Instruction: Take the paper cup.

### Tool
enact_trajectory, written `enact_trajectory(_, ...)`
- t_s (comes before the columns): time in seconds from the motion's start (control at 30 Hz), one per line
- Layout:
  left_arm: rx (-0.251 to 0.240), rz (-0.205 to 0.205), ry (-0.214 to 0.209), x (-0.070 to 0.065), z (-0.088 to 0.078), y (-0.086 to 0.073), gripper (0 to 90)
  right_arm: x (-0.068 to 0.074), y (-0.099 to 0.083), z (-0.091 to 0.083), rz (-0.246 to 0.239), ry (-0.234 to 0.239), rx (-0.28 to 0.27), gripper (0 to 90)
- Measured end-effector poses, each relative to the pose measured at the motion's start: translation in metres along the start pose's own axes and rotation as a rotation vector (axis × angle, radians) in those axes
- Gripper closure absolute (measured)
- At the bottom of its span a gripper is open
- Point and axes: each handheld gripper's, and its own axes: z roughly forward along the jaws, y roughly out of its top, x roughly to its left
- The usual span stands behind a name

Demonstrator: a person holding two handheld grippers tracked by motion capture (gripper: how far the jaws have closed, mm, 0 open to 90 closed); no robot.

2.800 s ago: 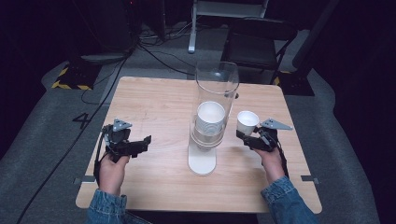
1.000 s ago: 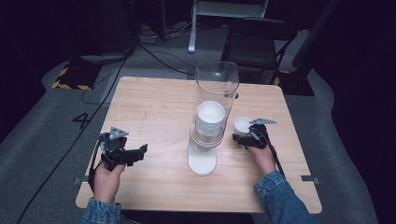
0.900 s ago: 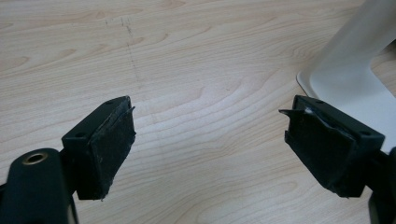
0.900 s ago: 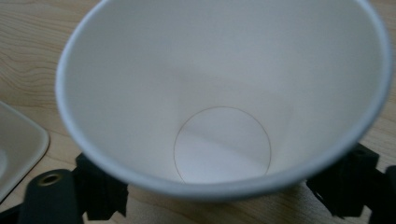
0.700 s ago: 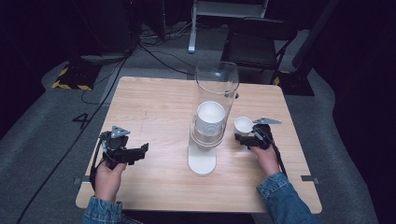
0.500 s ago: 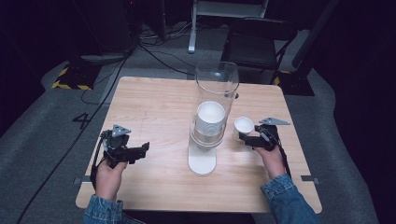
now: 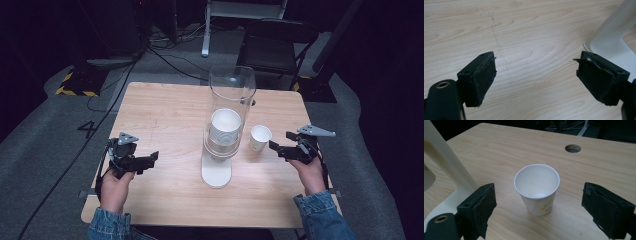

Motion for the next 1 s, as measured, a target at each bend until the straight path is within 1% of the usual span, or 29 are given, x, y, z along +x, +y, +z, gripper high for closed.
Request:
enact_trajectory(0.03, 0.003, 0.001, -0.001, 0.001, 0.000, 0.000, 15.8, -0.001, 0.001, -0.004, -0.004, -0.003, -0.010, 12.4)
enact_trajectory(0.1, 0.003, 0.002, 0.004, 0.002, -0.001, 0.000, 15.8, -0.003, 0.003, -0.014, -0.004, -0.002, -0.013, 12.4)
enact_trajectory(0.2, -0.002, -0.003, 0.008, 0.003, -0.001, 0.001, 15.8, -0.007, 0.005, -0.026, -0.009, 0.008, 0.001, 12.5)
enact_trajectory(0.27, 0.000, 0.001, 0.014, 0.004, -0.001, 0.001, 15.8, -0.010, 0.005, -0.034, -0.011, 0.006, -0.001, 13.7)
enact_trajectory(0.33, 0.003, 0.003, 0.013, 0.004, 0.000, 0.001, 15.8, -0.013, 0.005, -0.041, -0.027, -0.015, 0.008, 14.2)
enact_trajectory(0.4, 0.005, 0.005, 0.011, 0.004, 0.000, 0.001, 15.8, -0.017, 0.006, -0.047, -0.041, -0.041, 0.032, 14.2)
enact_trajectory(0.5, 0.004, 0.007, 0.011, 0.004, 0.000, 0.001, 15.8, -0.023, 0.005, -0.054, -0.038, -0.062, 0.025, 14.3)
enact_trajectory(0.6, 0.005, 0.005, 0.011, 0.004, 0.000, 0.001, 15.8, -0.029, 0.004, -0.057, -0.019, -0.073, 0.022, 14.3)
enact_trajectory(0.7, 0.005, 0.004, 0.012, 0.004, 0.000, 0.001, 15.8, -0.031, 0.003, -0.056, -0.008, -0.081, 0.026, 14.2)
enact_trajectory(0.87, 0.005, 0.003, 0.011, 0.005, 0.000, 0.002, 15.8, -0.032, 0.002, -0.054, -0.004, -0.079, 0.024, 14.3)
enact_trajectory(1.0, 0.007, 0.000, 0.011, 0.005, 0.002, 0.002, 15.8, -0.031, -0.001, -0.046, 0.014, -0.079, 0.002, 13.8)
